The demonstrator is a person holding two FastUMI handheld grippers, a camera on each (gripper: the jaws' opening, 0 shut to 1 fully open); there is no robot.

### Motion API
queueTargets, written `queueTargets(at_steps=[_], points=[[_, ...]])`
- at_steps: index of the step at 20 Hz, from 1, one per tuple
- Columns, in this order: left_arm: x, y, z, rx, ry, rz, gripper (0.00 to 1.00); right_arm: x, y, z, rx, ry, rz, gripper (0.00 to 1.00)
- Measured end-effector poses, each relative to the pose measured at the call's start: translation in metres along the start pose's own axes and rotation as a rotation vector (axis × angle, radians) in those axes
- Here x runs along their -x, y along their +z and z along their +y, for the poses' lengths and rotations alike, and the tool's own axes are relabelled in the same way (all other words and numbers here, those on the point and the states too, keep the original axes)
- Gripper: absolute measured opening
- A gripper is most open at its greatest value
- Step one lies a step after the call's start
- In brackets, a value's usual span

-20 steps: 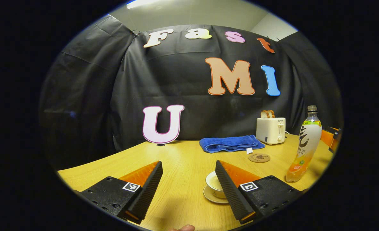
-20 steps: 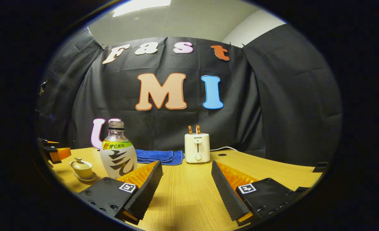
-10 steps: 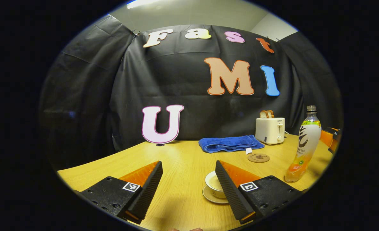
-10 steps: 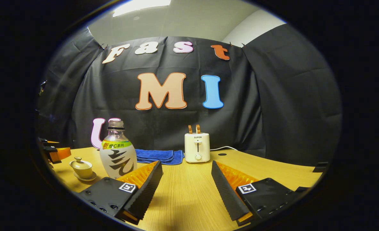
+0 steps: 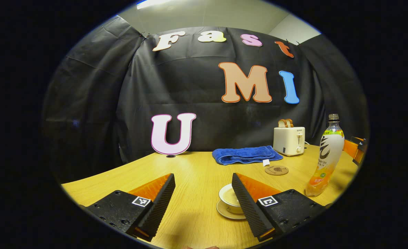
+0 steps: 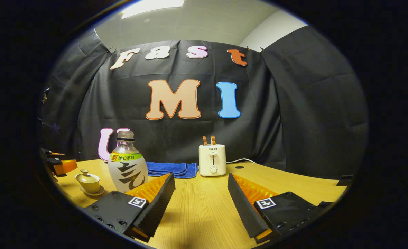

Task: Open the teacup lid with one hand, grasp the water bottle and pour water into the teacup with the other hand; after pouring, place the water bottle on the coaster and then close the teacup lid.

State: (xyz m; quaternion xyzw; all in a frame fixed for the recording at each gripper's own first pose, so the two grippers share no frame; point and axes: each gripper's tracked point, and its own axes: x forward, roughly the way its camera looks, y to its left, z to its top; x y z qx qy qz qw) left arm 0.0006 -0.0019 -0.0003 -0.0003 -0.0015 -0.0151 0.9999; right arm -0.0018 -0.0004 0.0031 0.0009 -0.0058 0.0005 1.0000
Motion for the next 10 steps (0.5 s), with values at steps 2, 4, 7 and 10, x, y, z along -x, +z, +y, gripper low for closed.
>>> queueTargets(at_steps=[2, 4, 7, 10], points=[[0.000, 0.000, 0.000, 0.000, -0.001, 0.000, 0.96, 0.001, 0.002, 0.000, -0.001, 0.000, -0.005, 0.94], [0.000, 0.000, -0.002, 0.001, -0.011, 0.000, 0.96, 0.000, 0.002, 0.000, -0.002, 0.000, -0.009, 0.94], [-0.005, 0.000, -0.019, 0.002, -0.078, 0.003, 0.96, 0.000, 0.001, 0.000, -0.002, 0.000, -0.008, 0.94], [-0.005, 0.000, -0.036, 0.004, -0.128, 0.022, 0.97, 0.000, 0.000, 0.001, -0.001, 0.002, 0.000, 0.94]])
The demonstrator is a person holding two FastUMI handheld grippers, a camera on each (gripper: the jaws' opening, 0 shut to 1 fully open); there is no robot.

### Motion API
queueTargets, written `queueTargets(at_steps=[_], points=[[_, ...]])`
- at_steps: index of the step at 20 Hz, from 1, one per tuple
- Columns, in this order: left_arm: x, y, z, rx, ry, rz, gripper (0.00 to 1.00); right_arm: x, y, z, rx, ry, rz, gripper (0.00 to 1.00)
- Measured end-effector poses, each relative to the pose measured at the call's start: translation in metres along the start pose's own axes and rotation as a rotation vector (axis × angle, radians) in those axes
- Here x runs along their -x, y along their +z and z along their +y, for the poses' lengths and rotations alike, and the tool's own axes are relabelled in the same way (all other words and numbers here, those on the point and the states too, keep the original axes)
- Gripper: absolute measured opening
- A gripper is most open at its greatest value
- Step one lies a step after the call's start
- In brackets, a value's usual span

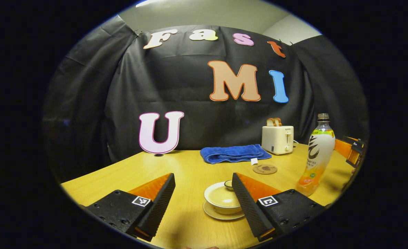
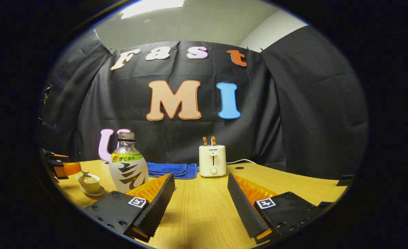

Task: Open the teacup lid with one hand, grasp the water bottle and pour water into the teacup with the other hand; after pouring, place the water bottle on the coaster and then close the teacup lid.

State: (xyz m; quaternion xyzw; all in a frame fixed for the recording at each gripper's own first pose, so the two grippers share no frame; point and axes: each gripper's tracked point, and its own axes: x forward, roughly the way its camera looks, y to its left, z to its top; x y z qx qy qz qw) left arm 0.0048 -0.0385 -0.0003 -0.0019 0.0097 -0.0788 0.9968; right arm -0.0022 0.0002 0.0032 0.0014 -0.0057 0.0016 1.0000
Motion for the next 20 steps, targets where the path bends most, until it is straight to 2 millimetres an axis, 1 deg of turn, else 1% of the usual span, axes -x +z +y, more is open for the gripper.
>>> queueTargets(at_steps=[2, 4, 5, 6, 8, 10, 12, 13, 14, 15, 16, 17, 18, 19, 20], points=[[-0.002, 0.006, -0.011, -0.011, -0.033, -0.005, 0.96, -0.001, 0.001, 0.001, 0.000, 0.005, -0.001, 0.94], [-0.008, 0.008, -0.021, -0.029, -0.065, -0.003, 0.96, 0.000, 0.001, 0.001, -0.001, 0.006, -0.005, 0.94], [-0.010, 0.007, -0.026, -0.035, -0.082, 0.005, 0.96, 0.000, 0.002, 0.001, -0.002, 0.006, -0.007, 0.98], [-0.013, 0.006, -0.031, -0.041, -0.098, 0.018, 0.96, 0.000, 0.003, 0.001, -0.002, 0.007, -0.009, 0.94], [-0.016, 0.001, -0.039, -0.047, -0.121, 0.043, 0.95, 0.001, 0.002, 0.002, -0.002, 0.009, -0.011, 0.94], [-0.021, -0.005, -0.043, -0.046, -0.131, 0.076, 0.92, 0.001, 0.003, 0.002, -0.002, 0.009, -0.013, 0.94], [-0.024, -0.013, -0.045, -0.047, -0.132, 0.109, 0.87, 0.002, 0.003, 0.002, -0.003, 0.009, -0.015, 0.94], [-0.026, -0.017, -0.044, -0.049, -0.129, 0.125, 0.83, 0.001, 0.003, 0.001, -0.003, 0.009, -0.015, 0.98], [-0.028, -0.019, -0.045, -0.050, -0.130, 0.135, 0.83, 0.001, 0.004, 0.002, -0.003, 0.010, -0.013, 0.98], [-0.029, -0.022, -0.046, -0.051, -0.132, 0.147, 0.80, 0.001, 0.002, 0.003, -0.003, 0.013, -0.011, 0.98], [-0.030, -0.025, -0.046, -0.052, -0.133, 0.161, 0.77, 0.001, 0.002, 0.003, -0.002, 0.014, -0.009, 0.94], [-0.031, -0.028, -0.047, -0.054, -0.133, 0.174, 0.70, 0.000, 0.001, 0.003, -0.002, 0.014, -0.007, 0.96], [-0.032, -0.031, -0.045, -0.058, -0.125, 0.188, 0.66, 0.000, 0.001, 0.003, -0.002, 0.015, -0.006, 0.98], [-0.032, -0.031, -0.044, -0.065, -0.122, 0.187, 0.59, 0.000, 0.001, 0.003, -0.002, 0.016, -0.004, 0.98], [-0.033, -0.030, -0.044, -0.067, -0.118, 0.185, 0.58, 0.000, 0.001, 0.004, -0.002, 0.021, -0.002, 0.98]])
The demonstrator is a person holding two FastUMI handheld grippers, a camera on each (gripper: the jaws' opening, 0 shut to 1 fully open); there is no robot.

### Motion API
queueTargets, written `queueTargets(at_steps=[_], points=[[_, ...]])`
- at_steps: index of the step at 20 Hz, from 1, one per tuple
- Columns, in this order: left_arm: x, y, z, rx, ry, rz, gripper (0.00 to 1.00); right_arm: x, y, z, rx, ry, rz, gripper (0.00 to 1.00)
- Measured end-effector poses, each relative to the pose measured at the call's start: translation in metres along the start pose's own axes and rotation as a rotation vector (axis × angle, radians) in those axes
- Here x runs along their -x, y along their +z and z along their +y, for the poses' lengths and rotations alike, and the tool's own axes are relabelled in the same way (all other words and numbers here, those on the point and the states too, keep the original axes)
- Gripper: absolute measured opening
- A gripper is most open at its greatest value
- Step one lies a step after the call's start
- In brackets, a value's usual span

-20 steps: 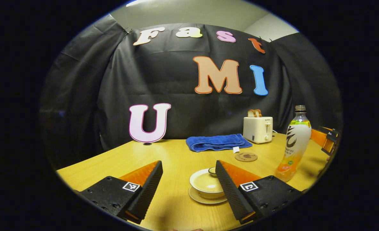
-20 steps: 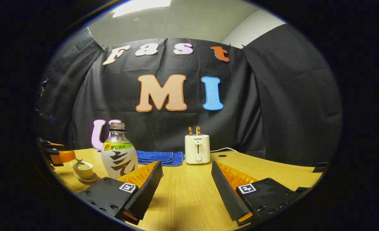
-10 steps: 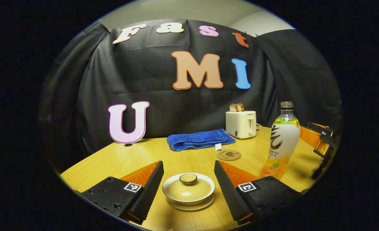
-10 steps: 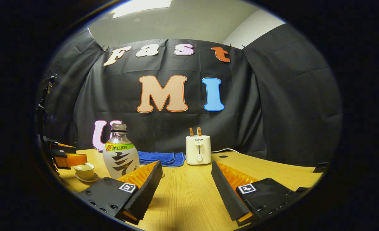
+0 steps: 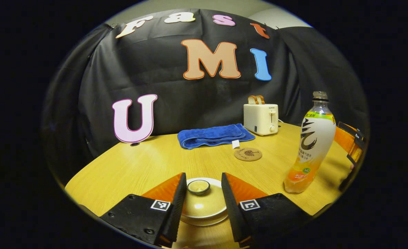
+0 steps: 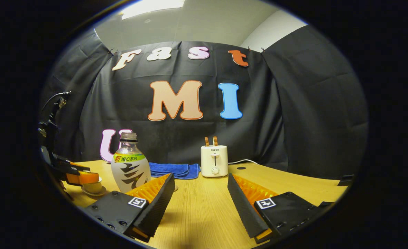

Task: Open the teacup lid with one hand, grasp the water bottle and pour water into the teacup with the other hand; after pouring, place the water bottle on the coaster and then close the teacup lid.

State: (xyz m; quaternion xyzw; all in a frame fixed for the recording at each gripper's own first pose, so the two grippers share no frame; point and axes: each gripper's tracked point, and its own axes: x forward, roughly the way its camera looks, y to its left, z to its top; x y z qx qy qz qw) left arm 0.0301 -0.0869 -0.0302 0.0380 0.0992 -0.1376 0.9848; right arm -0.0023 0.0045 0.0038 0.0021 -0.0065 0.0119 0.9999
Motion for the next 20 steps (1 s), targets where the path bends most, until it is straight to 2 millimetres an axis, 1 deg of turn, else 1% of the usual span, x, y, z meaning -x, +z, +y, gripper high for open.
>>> queueTargets(at_steps=[2, 3, 4, 7, 8, 11, 13, 14, 15, 16, 17, 18, 19, 20], points=[[-0.001, -0.001, 0.000, -0.003, 0.000, 0.001, 0.51, 0.000, -0.002, 0.002, 0.000, 0.006, 0.005, 0.98], [-0.001, -0.002, 0.001, -0.003, 0.001, -0.001, 0.48, -0.001, -0.002, 0.002, 0.000, 0.006, 0.007, 0.94], [0.000, 0.001, 0.001, -0.003, 0.006, -0.005, 0.47, -0.001, -0.002, 0.003, 0.000, 0.011, 0.009, 0.94], [-0.001, 0.001, 0.004, 0.000, 0.016, -0.014, 0.29, -0.001, -0.005, 0.009, -0.001, 0.042, 0.023, 0.94], [-0.001, 0.002, 0.004, 0.002, 0.013, -0.019, 0.28, 0.000, -0.007, 0.013, -0.005, 0.061, 0.030, 0.98], [-0.002, 0.003, 0.005, 0.021, 0.007, -0.034, 0.24, 0.002, -0.011, 0.022, -0.039, 0.101, 0.060, 0.98], [-0.005, 0.005, 0.005, 0.031, 0.005, -0.039, 0.22, 0.005, -0.012, 0.024, -0.058, 0.116, 0.072, 0.95], [-0.004, 0.008, 0.005, 0.026, 0.008, -0.042, 0.22, 0.006, -0.010, 0.026, -0.070, 0.126, 0.077, 0.94], [-0.003, 0.012, 0.007, 0.021, 0.011, -0.052, 0.22, 0.009, -0.009, 0.029, -0.089, 0.147, 0.080, 0.98], [-0.002, 0.015, 0.008, 0.018, 0.017, -0.060, 0.22, 0.012, -0.005, 0.035, -0.117, 0.180, 0.085, 0.94], [-0.001, 0.019, 0.009, 0.012, 0.017, -0.074, 0.22, 0.017, 0.000, 0.043, -0.151, 0.215, 0.083, 0.97], [0.001, 0.020, 0.012, 0.009, 0.027, -0.080, 0.22, 0.020, 0.005, 0.048, -0.179, 0.245, 0.079, 0.93], [0.004, 0.023, 0.014, 0.006, 0.034, -0.087, 0.23, 0.021, 0.007, 0.051, -0.193, 0.266, 0.076, 0.95], [0.006, 0.025, 0.015, 0.006, 0.038, -0.094, 0.23, 0.022, 0.008, 0.053, -0.192, 0.278, 0.079, 0.94]])
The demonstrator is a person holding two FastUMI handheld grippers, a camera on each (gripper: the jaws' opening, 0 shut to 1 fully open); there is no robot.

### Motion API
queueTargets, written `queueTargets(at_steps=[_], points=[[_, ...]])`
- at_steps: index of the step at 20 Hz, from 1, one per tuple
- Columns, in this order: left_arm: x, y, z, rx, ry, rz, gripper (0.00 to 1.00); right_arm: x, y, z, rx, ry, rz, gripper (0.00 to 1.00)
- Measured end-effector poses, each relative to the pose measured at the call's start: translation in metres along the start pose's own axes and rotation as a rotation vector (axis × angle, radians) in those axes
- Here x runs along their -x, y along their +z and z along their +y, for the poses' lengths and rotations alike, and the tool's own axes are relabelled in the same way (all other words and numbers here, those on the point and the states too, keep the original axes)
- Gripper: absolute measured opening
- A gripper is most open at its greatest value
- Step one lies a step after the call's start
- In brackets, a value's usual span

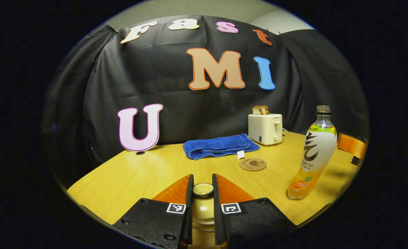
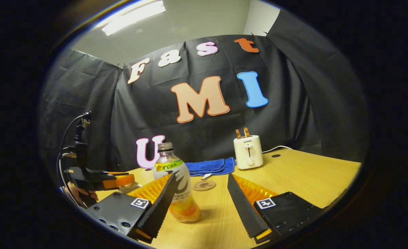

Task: Open the teacup lid with one hand, grasp the water bottle and pour water into the teacup with the other hand; after pouring, place the water bottle on the coaster and then close the teacup lid.

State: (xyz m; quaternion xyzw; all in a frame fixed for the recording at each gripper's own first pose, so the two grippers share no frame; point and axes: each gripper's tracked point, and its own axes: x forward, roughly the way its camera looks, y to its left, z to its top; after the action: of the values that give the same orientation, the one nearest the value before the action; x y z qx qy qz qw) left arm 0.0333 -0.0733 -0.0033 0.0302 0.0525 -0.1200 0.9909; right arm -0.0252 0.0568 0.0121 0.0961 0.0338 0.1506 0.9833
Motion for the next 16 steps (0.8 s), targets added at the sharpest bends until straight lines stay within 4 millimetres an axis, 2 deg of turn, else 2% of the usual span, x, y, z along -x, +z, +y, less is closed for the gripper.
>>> queueTargets(at_steps=[7, 11, 16], points=[[0.015, 0.005, 0.019, 0.018, 0.036, -0.016, 0.22, 0.005, -0.020, 0.033, 0.070, 0.092, 0.066, 0.94], [0.024, 0.005, 0.029, 0.035, 0.057, -0.021, 0.22, -0.003, -0.038, 0.051, 0.127, 0.133, 0.115, 0.95], [0.029, 0.013, 0.041, 0.065, 0.076, -0.044, 0.22, -0.018, -0.063, 0.058, 0.173, 0.121, 0.198, 0.94]])
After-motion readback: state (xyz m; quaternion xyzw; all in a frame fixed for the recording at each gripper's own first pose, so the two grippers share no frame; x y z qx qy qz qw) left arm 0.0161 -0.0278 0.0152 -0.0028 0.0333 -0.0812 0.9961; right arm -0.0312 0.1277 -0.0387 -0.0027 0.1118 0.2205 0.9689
